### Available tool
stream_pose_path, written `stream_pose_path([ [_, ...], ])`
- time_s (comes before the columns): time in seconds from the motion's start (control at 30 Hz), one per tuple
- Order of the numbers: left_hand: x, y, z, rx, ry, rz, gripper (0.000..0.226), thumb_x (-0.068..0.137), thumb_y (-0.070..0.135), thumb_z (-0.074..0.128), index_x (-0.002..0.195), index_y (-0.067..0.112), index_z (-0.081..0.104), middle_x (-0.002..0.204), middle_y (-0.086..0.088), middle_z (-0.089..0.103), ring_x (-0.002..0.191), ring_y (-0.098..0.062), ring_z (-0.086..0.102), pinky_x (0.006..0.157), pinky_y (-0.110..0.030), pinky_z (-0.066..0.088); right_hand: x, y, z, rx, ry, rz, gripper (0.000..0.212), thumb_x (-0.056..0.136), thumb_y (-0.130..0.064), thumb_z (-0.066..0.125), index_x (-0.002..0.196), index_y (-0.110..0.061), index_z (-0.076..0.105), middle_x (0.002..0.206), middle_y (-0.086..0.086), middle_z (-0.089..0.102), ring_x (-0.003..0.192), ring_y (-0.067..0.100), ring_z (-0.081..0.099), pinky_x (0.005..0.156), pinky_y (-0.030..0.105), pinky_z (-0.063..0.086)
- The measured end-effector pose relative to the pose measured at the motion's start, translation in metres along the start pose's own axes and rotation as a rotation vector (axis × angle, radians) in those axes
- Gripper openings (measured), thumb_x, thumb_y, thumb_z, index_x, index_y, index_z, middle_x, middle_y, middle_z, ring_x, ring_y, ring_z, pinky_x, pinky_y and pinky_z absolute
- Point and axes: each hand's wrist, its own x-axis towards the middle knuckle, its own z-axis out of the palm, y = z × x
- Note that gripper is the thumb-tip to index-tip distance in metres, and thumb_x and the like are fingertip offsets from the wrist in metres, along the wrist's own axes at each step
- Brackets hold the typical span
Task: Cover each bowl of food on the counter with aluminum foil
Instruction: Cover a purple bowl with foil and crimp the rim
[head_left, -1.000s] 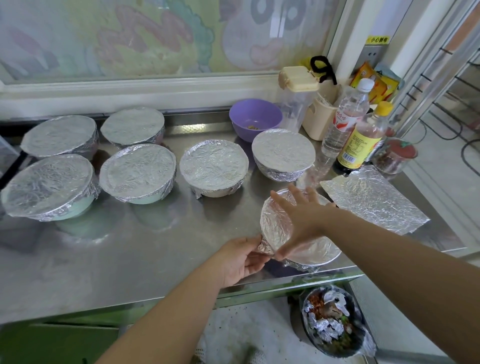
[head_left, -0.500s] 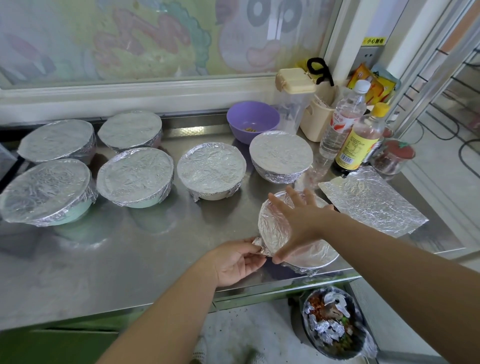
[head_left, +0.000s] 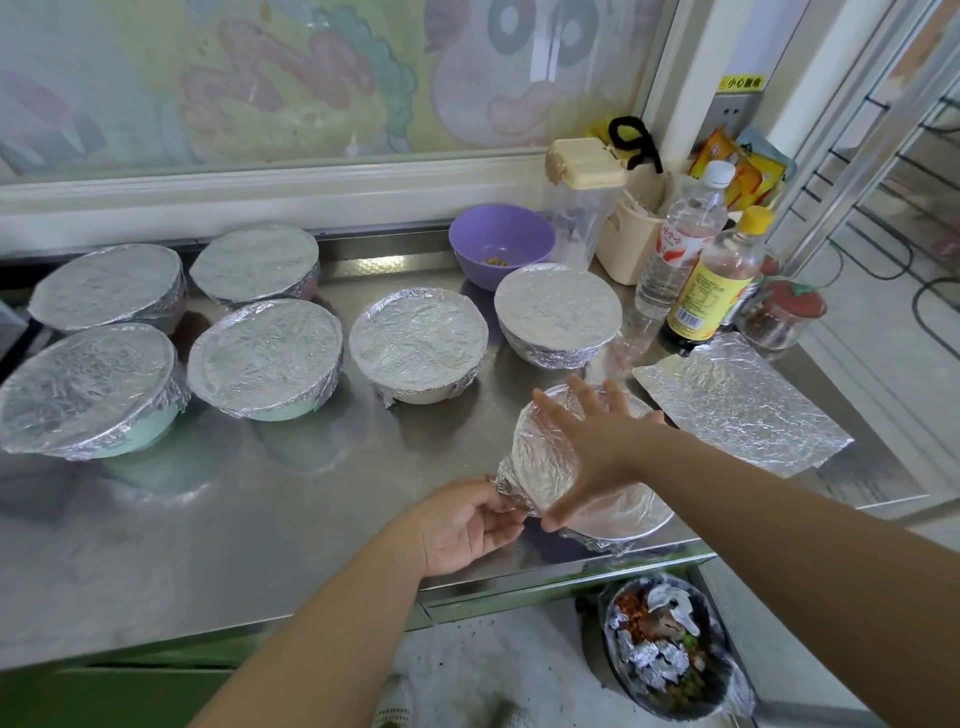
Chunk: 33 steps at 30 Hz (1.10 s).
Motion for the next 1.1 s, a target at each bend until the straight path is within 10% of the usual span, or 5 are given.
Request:
stream_pose_path([
  [0.57, 0.010, -0.001, 0.028, -0.237, 0.316, -0.023, 0.012, 0.091, -0.003, 0.063, 0.104, -0.005, 0.063, 0.089, -0.017, 0.067, 0.072, -0.021, 0.064, 0.052, -0.025, 0.058, -0.002, -0.001, 0.000, 0.007, 0.003, -0.001, 0.154, 0.044, -0.086, 0.079, 0.146, -0.053, -0.032, 0.159, -0.003, -0.041, 0.146, 0.042, -0.033, 0.104, 0.087, 0.003],
  [0.8, 0.008, -0.001, 0.009, -0.153, 0.252, -0.133, 0.013, 0.092, 0.014, 0.069, 0.083, 0.008, 0.062, 0.062, -0.002, 0.055, 0.052, -0.008, 0.050, 0.041, -0.016, 0.040, -0.001, -0.001, 0.000, 0.001, 0.001, -0.004, 0.153, 0.045, -0.087, 0.077, 0.146, -0.052, -0.033, 0.158, -0.003, -0.042, 0.145, 0.043, -0.034, 0.103, 0.087, 0.000],
  [1.1, 0.004, -0.005, -0.001, -0.090, 0.041, 0.031, 0.024, 0.095, -0.002, 0.058, 0.119, -0.002, 0.062, 0.097, -0.012, 0.071, 0.086, -0.016, 0.068, 0.071, -0.024, 0.060, -0.001, 0.000, 0.001, 0.003, -0.004, 0.001, 0.153, 0.045, -0.087, 0.077, 0.145, -0.053, -0.033, 0.157, -0.004, -0.043, 0.145, 0.042, -0.034, 0.104, 0.087, 0.001],
])
